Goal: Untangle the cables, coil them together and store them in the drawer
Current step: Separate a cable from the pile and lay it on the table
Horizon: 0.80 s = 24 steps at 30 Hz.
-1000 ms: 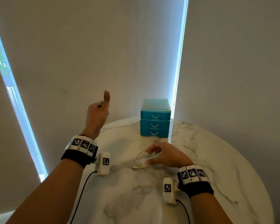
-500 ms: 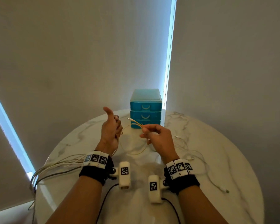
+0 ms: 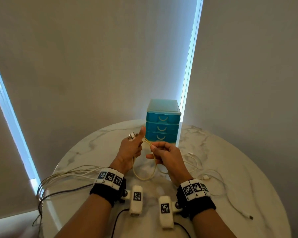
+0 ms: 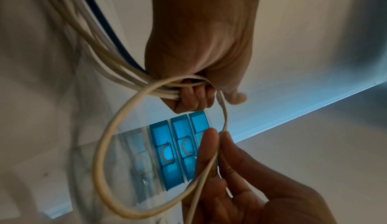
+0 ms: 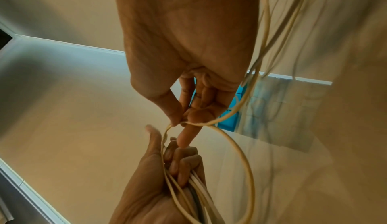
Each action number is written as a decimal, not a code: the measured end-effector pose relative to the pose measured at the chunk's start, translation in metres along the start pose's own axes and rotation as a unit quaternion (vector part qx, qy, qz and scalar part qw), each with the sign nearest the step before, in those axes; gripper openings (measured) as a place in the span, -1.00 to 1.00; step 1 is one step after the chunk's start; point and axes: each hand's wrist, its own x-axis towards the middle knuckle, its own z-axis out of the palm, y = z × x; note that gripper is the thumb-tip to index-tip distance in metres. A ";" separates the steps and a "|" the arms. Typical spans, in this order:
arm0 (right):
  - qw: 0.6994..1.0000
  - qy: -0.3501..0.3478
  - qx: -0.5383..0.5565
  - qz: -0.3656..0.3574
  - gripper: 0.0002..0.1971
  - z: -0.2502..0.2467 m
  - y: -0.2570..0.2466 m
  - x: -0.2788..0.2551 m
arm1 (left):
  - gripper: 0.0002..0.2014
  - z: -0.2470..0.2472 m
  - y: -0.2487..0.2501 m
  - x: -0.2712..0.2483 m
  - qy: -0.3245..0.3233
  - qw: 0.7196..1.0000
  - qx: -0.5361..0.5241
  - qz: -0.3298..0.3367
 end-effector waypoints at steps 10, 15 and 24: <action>0.995 -0.067 -0.065 0.018 -0.80 -0.012 -0.013 -0.005 | -0.42 -0.017 0.008 0.010 0.090 0.994 -0.031 0.055; 0.954 -0.176 -0.236 0.054 -0.73 -0.022 -0.017 -0.010 | -0.50 -0.026 0.013 0.015 0.088 0.988 -0.105 0.071; 0.894 -0.242 -0.365 0.095 -0.44 -0.042 -0.020 -0.009 | -0.51 -0.039 0.026 0.021 0.112 0.951 -0.277 0.078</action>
